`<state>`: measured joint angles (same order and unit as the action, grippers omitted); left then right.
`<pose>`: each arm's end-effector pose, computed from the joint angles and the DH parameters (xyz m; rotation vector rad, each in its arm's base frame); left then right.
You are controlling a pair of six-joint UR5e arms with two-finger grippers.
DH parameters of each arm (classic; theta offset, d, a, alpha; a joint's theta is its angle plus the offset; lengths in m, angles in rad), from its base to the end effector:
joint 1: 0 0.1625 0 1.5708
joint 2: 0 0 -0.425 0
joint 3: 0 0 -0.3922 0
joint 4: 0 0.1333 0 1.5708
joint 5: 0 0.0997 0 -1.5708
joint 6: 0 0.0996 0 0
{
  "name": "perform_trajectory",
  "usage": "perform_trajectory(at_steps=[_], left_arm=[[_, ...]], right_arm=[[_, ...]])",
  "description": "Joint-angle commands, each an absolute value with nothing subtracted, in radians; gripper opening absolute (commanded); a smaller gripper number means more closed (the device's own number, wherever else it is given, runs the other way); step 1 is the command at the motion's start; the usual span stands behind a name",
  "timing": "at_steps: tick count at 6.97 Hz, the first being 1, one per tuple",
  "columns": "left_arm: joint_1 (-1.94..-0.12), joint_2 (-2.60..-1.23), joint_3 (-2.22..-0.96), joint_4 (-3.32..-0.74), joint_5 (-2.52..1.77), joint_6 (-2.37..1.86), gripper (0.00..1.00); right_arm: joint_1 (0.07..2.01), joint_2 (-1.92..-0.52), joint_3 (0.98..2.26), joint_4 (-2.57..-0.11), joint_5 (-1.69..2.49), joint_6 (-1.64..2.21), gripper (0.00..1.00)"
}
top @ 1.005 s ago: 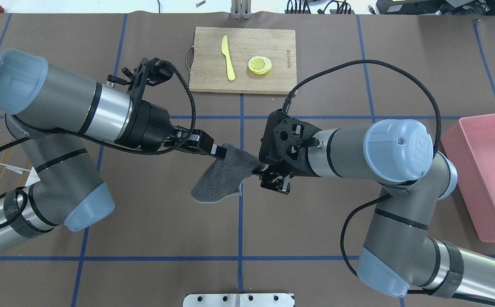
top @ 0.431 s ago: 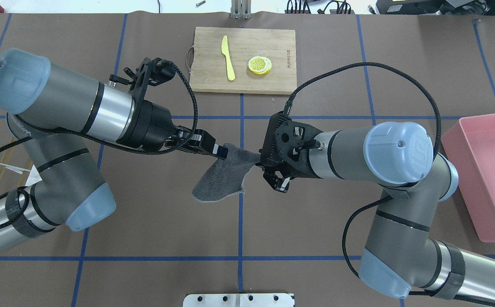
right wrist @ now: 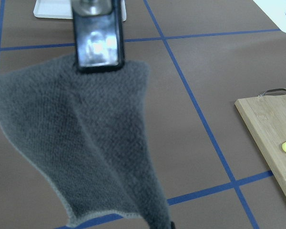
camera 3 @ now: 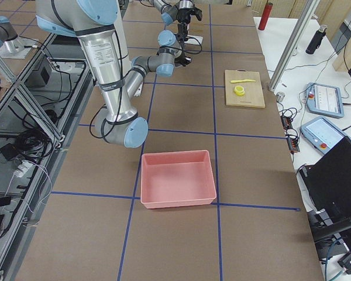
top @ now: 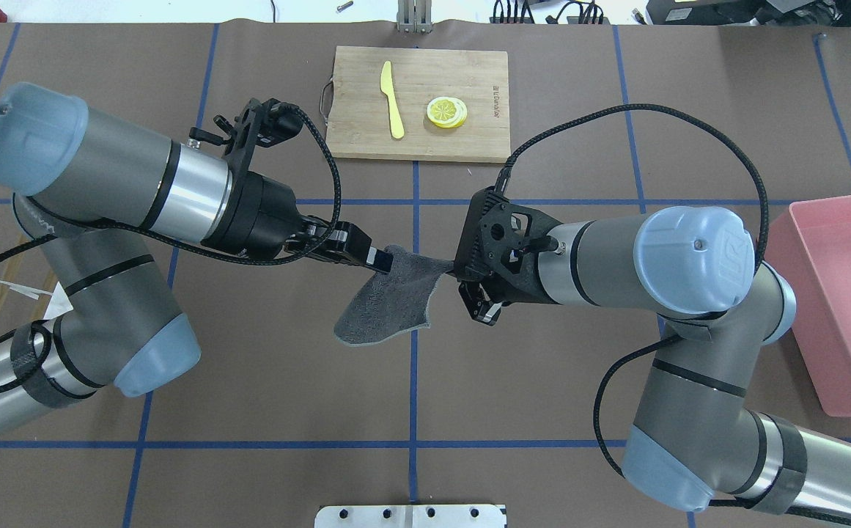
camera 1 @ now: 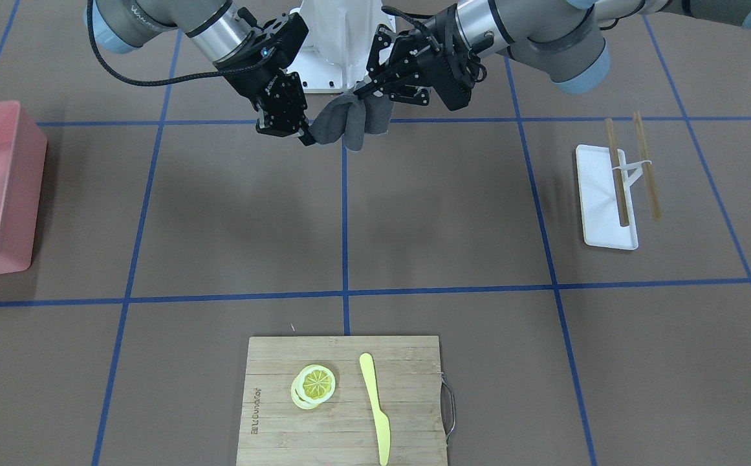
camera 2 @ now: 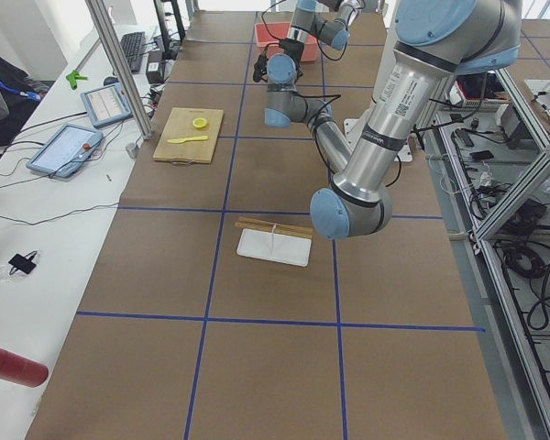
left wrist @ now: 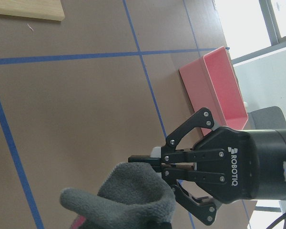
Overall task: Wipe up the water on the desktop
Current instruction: 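Open the left gripper and withdraw it while the right gripper holds the cloth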
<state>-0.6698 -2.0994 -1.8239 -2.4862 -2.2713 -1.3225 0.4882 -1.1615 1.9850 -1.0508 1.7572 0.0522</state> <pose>0.3927 -0.3991 0.1447 0.2464 1.6564 0.2757 -0.4350 -0.3610 0.1896 1.0984 -0.8963 -0.9870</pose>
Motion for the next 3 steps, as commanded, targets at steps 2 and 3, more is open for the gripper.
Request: perform_trajectory(at_steps=[2, 3], left_arm=[[-0.693, -2.095, -1.83, -2.488, -2.261, -1.316, 0.98], [-0.728, -2.091, -1.83, -2.485, -2.267, -1.316, 0.99]], right_arm=[[0.527, -1.163, 1.99, -1.051, 1.763, 0.061, 0.0], [0.544, -1.161, 1.99, -1.051, 1.763, 0.066, 0.0]])
